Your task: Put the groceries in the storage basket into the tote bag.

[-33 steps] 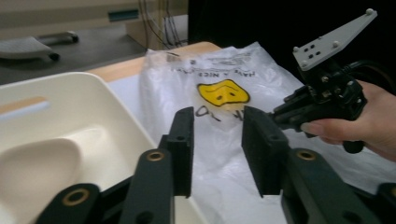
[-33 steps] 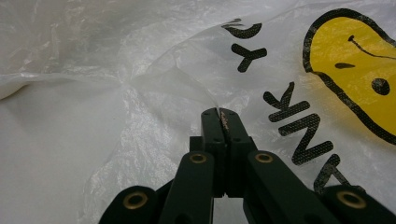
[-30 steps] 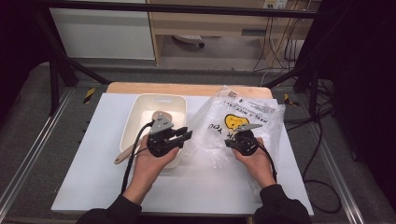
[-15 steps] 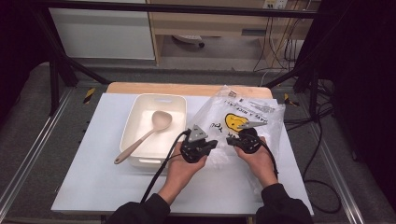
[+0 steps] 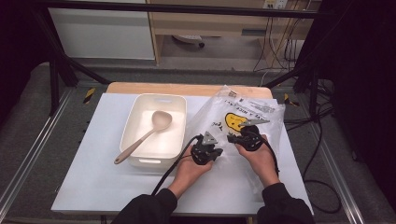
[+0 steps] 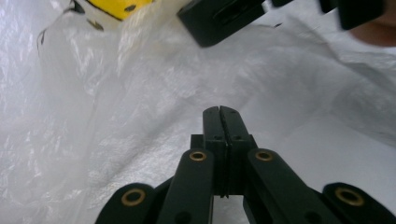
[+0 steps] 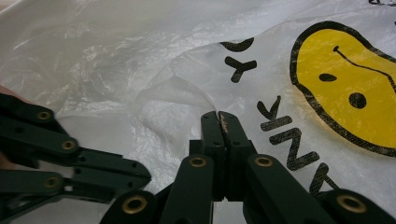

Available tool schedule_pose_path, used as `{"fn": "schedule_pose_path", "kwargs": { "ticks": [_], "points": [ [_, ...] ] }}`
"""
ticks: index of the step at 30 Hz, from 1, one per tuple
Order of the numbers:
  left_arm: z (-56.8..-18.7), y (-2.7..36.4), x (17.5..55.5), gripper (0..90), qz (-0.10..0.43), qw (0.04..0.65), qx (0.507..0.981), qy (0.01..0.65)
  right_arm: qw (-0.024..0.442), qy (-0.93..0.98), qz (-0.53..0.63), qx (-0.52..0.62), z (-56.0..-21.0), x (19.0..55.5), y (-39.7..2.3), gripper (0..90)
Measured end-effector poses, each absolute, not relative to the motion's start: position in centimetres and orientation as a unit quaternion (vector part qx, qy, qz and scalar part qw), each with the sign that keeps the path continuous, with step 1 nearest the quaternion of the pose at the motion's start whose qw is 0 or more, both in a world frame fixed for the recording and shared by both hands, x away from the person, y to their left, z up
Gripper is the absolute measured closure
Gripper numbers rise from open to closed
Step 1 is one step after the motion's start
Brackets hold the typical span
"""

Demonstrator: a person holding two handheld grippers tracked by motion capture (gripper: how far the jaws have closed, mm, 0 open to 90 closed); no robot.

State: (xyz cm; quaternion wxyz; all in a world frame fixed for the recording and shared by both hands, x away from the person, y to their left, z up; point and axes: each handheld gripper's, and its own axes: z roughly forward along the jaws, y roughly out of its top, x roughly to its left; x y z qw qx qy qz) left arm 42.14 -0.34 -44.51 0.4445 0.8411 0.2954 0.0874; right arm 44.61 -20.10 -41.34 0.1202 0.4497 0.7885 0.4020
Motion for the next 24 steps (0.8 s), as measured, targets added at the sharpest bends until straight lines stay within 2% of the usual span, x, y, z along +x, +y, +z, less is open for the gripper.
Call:
{"fn": "schedule_pose_path", "kwargs": {
  "ticks": [3, 6, 12, 24],
  "points": [
    [-45.3, -0.6, 42.8, 90.0, 0.077, 0.432, 0.846, 0.302, 0.119, 0.785, 0.406, 0.453, -41.2, 44.7, -20.2, 90.0],
    [-45.8, -0.7, 43.1, 90.0, 0.089, 0.412, 0.858, 0.294, 0.115, 0.778, 0.414, 0.459, -40.7, 44.9, -20.4, 90.0],
    [-46.0, -0.8, 43.5, 90.0, 0.089, 0.413, 0.86, 0.287, 0.123, 0.769, 0.421, 0.466, -39.4, 45.2, -20.7, 90.0],
    [-45.8, -1.2, 44.3, 90.0, 0.101, 0.404, 0.866, 0.276, 0.15, 0.751, 0.434, 0.475, -34.6, 45.2, -21.4, 90.0]
  ]
}}
